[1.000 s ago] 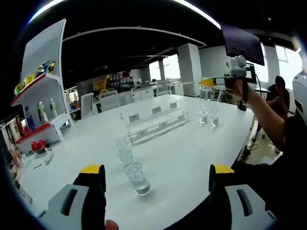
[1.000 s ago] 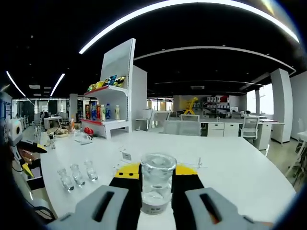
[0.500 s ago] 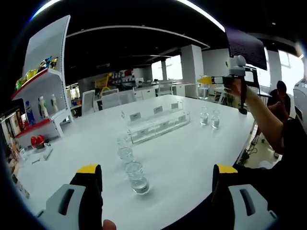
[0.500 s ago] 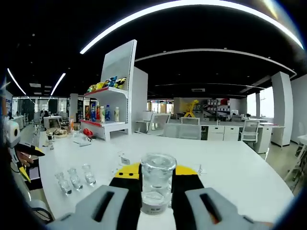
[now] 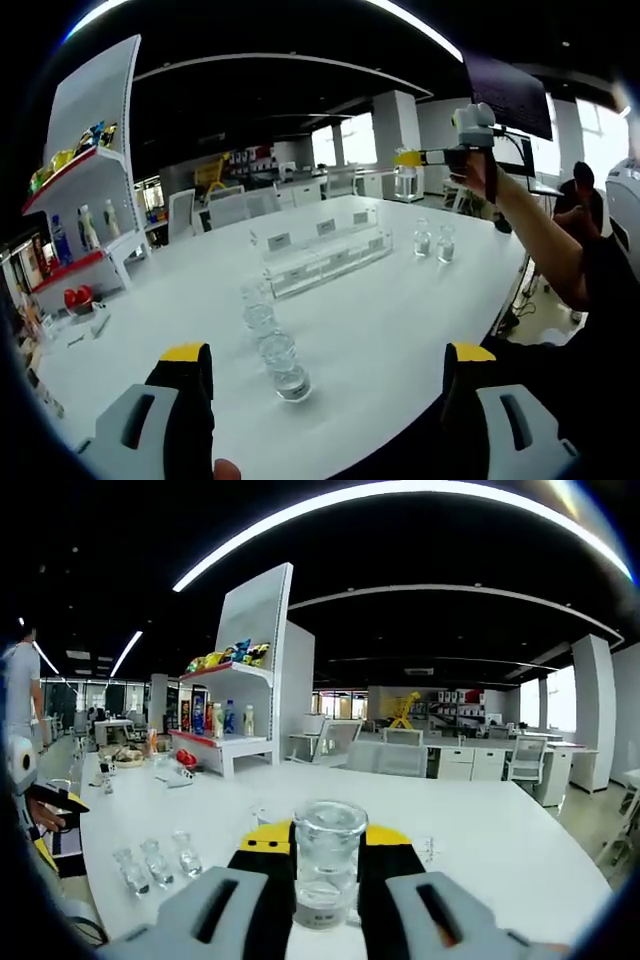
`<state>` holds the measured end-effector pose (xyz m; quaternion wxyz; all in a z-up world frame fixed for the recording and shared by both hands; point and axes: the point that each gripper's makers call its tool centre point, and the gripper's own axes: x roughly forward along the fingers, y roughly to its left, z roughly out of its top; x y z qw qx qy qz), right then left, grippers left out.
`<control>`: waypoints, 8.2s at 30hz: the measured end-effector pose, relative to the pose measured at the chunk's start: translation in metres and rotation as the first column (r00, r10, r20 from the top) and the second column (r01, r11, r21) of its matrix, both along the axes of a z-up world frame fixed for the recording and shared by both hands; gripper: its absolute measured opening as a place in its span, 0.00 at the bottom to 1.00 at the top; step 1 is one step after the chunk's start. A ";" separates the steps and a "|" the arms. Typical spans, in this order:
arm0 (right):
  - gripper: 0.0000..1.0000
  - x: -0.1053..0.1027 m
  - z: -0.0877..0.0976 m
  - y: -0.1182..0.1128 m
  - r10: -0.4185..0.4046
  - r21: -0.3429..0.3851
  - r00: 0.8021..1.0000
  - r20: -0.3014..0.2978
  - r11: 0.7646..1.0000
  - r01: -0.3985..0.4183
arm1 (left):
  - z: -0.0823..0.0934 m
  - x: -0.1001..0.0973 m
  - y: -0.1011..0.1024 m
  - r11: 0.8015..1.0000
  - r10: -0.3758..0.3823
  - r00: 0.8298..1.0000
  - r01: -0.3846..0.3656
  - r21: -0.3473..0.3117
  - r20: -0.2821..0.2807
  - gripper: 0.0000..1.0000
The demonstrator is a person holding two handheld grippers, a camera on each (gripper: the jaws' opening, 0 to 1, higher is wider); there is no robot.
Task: Identify the label on the chemical reagent bottle, grasp the chemical reagent bottle, and place it in the designated position on the reagent rack
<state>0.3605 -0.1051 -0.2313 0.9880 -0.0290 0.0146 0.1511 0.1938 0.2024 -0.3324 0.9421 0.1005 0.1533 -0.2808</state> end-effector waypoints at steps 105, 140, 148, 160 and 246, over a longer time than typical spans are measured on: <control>0.20 0.144 -0.141 0.075 -0.102 -0.060 0.995 -0.011 0.993 0.101 | -0.017 0.006 0.038 0.999 0.046 0.998 -0.045 0.025 -0.034 0.94; 0.21 0.142 -0.172 0.071 -0.151 -0.115 0.982 -0.112 0.984 0.138 | -0.017 0.003 0.032 0.999 0.027 0.999 -0.026 0.027 -0.032 0.93; 0.22 0.139 -0.172 0.071 -0.157 -0.164 0.983 -0.098 0.976 0.140 | -0.017 0.003 0.030 0.999 0.024 0.999 -0.024 0.026 -0.033 0.93; 0.40 0.137 -0.164 0.069 -0.151 -0.114 0.986 -0.074 0.983 0.142 | -0.015 0.001 0.030 0.999 0.025 0.999 -0.025 0.024 -0.027 0.93; 0.89 -0.166 -0.098 -0.095 -0.214 -0.114 0.976 -0.045 0.972 0.208 | 0.002 -0.015 -0.004 0.999 -0.034 0.999 0.035 -0.012 0.040 0.93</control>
